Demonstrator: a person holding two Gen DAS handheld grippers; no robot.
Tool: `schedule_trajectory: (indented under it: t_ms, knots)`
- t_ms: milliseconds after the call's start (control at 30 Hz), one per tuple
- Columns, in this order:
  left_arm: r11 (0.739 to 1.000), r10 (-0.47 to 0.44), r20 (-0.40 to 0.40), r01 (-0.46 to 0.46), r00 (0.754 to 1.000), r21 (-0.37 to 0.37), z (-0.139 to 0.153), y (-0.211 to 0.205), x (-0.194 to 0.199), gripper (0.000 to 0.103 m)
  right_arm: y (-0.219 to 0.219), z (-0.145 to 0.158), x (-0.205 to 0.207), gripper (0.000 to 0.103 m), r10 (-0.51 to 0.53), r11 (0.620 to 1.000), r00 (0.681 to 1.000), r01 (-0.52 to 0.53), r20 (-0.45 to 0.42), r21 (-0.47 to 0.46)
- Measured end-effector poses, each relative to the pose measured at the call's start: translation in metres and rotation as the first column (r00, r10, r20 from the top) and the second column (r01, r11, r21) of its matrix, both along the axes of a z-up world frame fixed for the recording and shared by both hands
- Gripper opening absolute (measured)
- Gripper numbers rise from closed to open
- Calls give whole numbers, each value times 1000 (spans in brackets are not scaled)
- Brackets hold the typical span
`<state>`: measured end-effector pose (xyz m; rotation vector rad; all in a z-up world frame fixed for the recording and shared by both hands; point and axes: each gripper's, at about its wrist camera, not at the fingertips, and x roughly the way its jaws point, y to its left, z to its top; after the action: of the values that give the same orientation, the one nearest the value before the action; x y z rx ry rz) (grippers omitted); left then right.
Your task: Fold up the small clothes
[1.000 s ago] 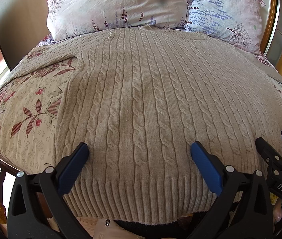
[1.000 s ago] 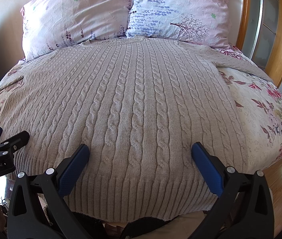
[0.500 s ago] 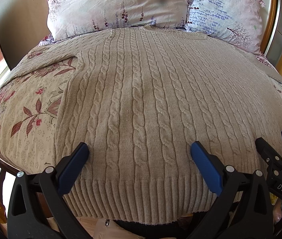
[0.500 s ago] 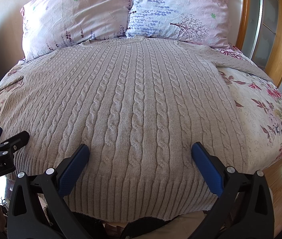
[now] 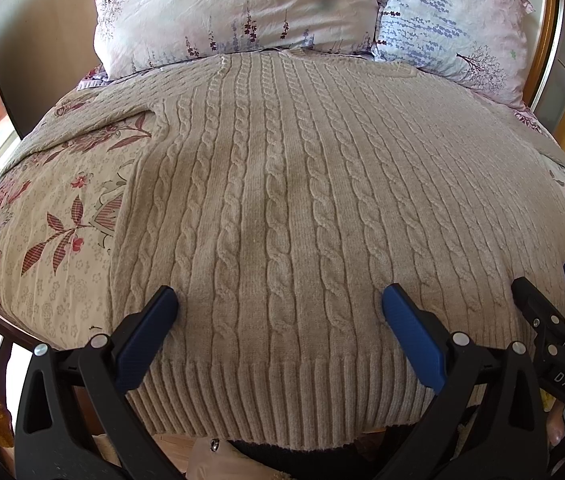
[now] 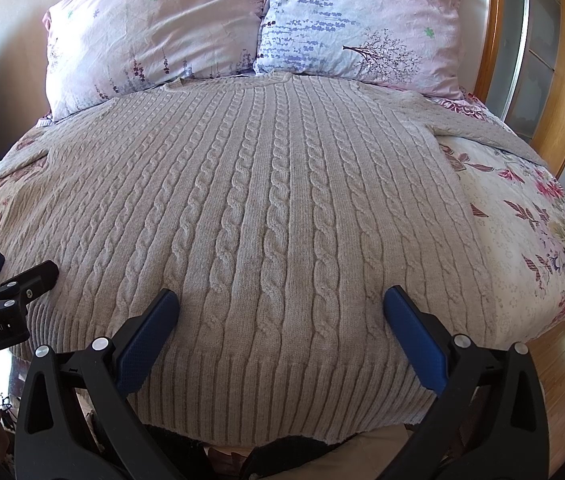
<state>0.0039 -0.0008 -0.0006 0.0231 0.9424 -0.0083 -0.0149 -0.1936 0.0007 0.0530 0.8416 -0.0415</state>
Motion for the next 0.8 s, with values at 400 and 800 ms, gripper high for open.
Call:
schedule_trajectory:
  t_ms: [400, 800]
  knots:
    - [999, -45, -13, 46, 999, 14, 4, 0, 13, 101, -13, 3, 6, 102, 183, 983, 983, -183, 14, 1]
    - [987, -154, 103, 158, 983, -35, 40, -17, 80, 101, -153, 52, 76, 102, -118, 947, 988, 80, 104, 310]
